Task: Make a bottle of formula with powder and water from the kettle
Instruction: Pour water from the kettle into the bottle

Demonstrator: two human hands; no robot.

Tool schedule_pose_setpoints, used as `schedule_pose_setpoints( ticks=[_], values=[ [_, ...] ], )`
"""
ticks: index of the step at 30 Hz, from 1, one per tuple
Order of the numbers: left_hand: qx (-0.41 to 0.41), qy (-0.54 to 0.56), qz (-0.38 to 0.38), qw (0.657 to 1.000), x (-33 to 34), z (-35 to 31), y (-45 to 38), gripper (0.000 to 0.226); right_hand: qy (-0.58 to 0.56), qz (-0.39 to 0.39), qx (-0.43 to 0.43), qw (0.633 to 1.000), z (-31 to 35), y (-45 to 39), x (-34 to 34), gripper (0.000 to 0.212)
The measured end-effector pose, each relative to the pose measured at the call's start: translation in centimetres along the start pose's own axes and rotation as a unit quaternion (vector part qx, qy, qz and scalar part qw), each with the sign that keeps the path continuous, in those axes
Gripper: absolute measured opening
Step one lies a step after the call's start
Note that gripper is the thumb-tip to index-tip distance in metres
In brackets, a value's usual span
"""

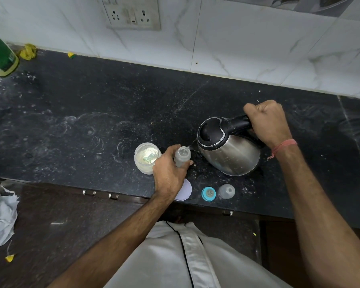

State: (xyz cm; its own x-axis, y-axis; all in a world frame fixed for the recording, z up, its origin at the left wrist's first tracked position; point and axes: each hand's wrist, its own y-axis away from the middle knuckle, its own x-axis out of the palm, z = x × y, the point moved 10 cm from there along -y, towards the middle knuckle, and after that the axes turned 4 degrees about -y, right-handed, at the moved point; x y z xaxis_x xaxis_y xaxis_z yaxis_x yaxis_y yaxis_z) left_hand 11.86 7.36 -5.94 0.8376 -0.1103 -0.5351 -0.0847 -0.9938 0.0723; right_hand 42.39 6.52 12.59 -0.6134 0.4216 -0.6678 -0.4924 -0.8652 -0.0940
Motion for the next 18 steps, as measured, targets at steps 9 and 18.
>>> schedule_pose_setpoints(
  ticks=[9,18],
  values=[
    [-0.006,0.020,0.004,1.000,-0.2,-0.1,0.2,0.061,0.013,-0.009,-0.012,1.000,0.9,0.1,0.1,0.053],
    [-0.007,-0.003,-0.011,1.000,-0.7,-0.1,0.1,0.059,0.016,-0.005,-0.015,1.000,1.2,0.3,0.3,0.054]
  ],
)
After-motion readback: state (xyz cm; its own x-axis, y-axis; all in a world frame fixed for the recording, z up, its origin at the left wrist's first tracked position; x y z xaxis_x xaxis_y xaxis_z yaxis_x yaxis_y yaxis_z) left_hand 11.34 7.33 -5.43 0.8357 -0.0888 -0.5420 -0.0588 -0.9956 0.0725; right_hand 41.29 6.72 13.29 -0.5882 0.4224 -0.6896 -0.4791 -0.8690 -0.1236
